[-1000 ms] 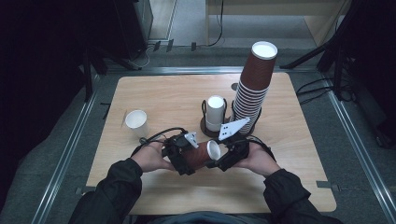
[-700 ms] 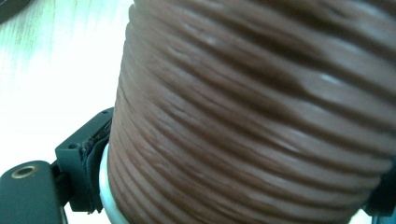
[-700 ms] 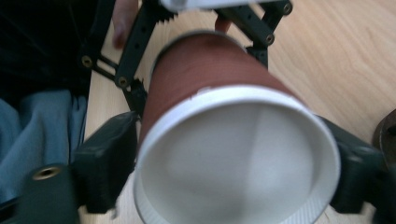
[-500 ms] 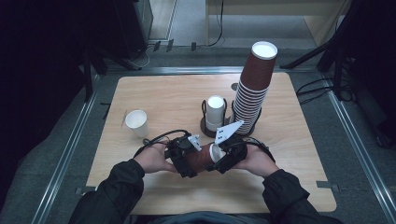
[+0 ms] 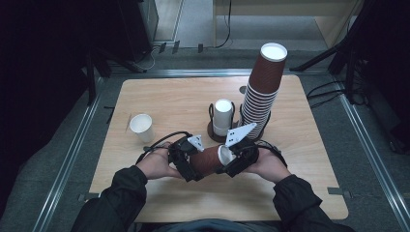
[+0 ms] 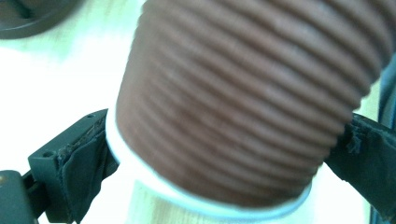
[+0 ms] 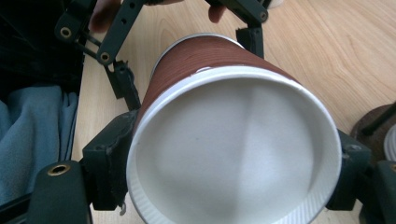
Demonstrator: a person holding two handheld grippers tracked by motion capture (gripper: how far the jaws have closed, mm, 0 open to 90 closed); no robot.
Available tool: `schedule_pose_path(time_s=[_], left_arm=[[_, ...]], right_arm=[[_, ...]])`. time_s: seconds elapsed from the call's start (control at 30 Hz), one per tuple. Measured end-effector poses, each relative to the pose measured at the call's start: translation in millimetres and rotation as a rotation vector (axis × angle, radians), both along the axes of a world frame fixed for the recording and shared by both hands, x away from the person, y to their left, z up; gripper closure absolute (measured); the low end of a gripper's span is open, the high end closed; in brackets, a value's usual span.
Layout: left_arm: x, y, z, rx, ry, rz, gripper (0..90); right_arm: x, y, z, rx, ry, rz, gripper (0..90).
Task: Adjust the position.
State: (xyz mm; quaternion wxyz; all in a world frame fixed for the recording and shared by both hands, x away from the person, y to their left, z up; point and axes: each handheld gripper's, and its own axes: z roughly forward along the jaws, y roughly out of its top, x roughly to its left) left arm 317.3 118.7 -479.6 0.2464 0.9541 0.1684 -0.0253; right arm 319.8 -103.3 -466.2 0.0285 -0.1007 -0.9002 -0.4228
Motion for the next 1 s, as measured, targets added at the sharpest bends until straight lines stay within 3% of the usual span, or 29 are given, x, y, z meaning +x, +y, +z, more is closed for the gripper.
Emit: schedule_pose_path(time_s=[0.13,0.57,0.73,1.0], left_arm=[[1.5,7.8,2.4,-0.031,0.018,0.007,0.0],[5.7,32.6,11.6,-0.138,-0.005,0.067,0.0],[5.9,39.0,14.5,-0.227,0.009,0.083,0.0],[3.4,29.9,12.6,-0.253,0.018,0.044,0.0]], right_arm=[[1.2,-3.6,0.9,0.003,0.004,-0.009,20.9],[5.2,-15.1,6.1,0.050,-0.007,-0.057,20.8],[5.6,-19.0,10.0,0.095,-0.016,-0.071,20.8],[2.6,-17.4,17.6,0.191,-0.005,-0.059,20.8]])
